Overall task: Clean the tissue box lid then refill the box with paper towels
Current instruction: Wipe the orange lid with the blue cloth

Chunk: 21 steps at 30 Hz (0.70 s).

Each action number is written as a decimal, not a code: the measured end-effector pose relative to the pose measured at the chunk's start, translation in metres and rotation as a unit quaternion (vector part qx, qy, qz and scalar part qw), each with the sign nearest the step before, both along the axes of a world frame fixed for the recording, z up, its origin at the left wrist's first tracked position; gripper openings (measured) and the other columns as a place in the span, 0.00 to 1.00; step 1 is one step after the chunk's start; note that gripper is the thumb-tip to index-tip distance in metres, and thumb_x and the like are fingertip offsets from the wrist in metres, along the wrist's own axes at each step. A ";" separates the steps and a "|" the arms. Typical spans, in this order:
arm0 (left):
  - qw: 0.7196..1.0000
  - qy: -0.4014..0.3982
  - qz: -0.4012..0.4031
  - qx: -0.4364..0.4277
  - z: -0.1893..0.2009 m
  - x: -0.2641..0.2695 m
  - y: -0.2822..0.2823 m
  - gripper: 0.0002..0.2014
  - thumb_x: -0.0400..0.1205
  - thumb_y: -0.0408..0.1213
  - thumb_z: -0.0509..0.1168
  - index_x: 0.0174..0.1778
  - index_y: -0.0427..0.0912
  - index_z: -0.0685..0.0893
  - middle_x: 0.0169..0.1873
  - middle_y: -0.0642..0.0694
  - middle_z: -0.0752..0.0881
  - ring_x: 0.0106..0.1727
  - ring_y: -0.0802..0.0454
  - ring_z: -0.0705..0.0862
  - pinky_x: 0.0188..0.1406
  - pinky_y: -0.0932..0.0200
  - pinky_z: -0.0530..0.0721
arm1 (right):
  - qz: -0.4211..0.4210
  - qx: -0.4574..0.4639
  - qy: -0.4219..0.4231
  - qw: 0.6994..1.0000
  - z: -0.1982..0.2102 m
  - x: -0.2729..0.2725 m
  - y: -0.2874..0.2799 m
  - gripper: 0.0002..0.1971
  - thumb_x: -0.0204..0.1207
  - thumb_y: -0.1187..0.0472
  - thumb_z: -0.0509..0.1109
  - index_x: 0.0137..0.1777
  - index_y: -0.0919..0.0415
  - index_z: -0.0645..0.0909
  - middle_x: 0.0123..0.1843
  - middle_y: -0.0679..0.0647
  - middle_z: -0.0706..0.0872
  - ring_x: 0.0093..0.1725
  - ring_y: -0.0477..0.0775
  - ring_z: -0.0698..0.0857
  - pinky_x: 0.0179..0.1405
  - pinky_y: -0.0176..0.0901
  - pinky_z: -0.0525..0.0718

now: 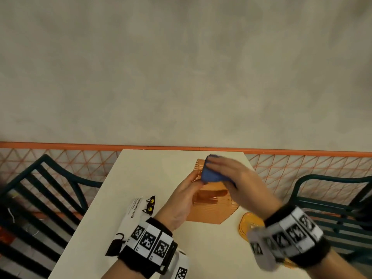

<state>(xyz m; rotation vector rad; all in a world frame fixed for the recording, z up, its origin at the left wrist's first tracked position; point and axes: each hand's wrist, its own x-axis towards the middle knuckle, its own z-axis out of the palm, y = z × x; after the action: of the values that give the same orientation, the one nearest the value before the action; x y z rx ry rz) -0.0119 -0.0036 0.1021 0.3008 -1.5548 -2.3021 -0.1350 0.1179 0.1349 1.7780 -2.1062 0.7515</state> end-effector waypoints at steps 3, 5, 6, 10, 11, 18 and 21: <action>0.997 0.007 0.004 0.074 -0.010 0.006 0.001 0.17 0.85 0.29 0.51 0.60 0.42 0.84 0.57 0.40 0.86 0.54 0.49 0.85 0.56 0.55 0.83 | 0.042 0.018 0.048 0.998 -0.028 0.023 0.015 0.22 0.75 0.63 0.63 0.69 0.50 0.78 0.72 0.44 0.78 0.75 0.47 0.72 0.76 0.45 0.67; 0.991 -0.007 -0.009 0.136 -0.007 0.006 -0.001 0.20 0.84 0.38 0.50 0.52 0.41 0.90 0.54 0.39 0.88 0.52 0.47 0.87 0.54 0.53 0.82 | 0.059 0.028 0.081 0.995 -0.029 0.021 0.017 0.22 0.74 0.62 0.65 0.69 0.47 0.77 0.72 0.43 0.78 0.76 0.49 0.71 0.74 0.50 0.67; 0.986 -0.024 -0.017 0.164 -0.004 0.002 -0.004 0.24 0.83 0.47 0.50 0.50 0.41 0.91 0.52 0.40 0.89 0.50 0.47 0.88 0.52 0.52 0.83 | 0.066 0.030 0.102 0.992 -0.027 0.022 0.016 0.23 0.73 0.64 0.67 0.68 0.47 0.78 0.72 0.43 0.79 0.75 0.50 0.72 0.73 0.52 0.67; 0.984 -0.094 -0.008 0.153 0.003 -0.009 -0.021 0.26 0.84 0.56 0.50 0.50 0.39 0.87 0.39 0.41 0.91 0.41 0.46 0.88 0.44 0.52 0.84 | 0.084 0.052 0.165 0.981 -0.020 0.037 0.014 0.27 0.65 0.67 0.76 0.64 0.48 0.81 0.69 0.44 0.82 0.73 0.52 0.74 0.73 0.57 0.72; 0.986 -0.095 -0.010 0.134 0.003 -0.008 -0.020 0.22 0.84 0.51 0.51 0.50 0.39 0.85 0.36 0.41 0.91 0.38 0.46 0.88 0.41 0.52 0.85 | 0.078 0.048 0.154 0.984 -0.014 0.034 0.013 0.26 0.66 0.67 0.75 0.65 0.49 0.81 0.69 0.45 0.82 0.73 0.52 0.74 0.73 0.56 0.71; 0.995 -0.094 0.010 0.043 -0.013 -0.004 0.003 0.17 0.85 0.43 0.55 0.59 0.40 0.85 0.51 0.36 0.88 0.52 0.42 0.88 0.48 0.49 0.86 | 0.016 0.069 -0.087 0.994 0.003 0.006 0.010 0.23 0.75 0.69 0.66 0.68 0.50 0.79 0.69 0.44 0.81 0.68 0.40 0.76 0.73 0.43 0.75; 0.995 -0.065 0.009 0.078 -0.016 0.000 -0.003 0.17 0.86 0.40 0.54 0.64 0.39 0.82 0.60 0.34 0.85 0.58 0.44 0.84 0.58 0.50 0.82 | 0.053 0.060 0.013 0.997 -0.025 0.037 0.024 0.24 0.72 0.67 0.69 0.68 0.48 0.79 0.71 0.42 0.79 0.73 0.45 0.74 0.74 0.39 0.71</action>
<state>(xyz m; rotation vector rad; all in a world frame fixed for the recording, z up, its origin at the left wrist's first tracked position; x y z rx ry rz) -0.0122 -0.0062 0.0864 0.5119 -1.4255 -2.4382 -0.0977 0.1421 0.1102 1.9653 -2.0932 0.6367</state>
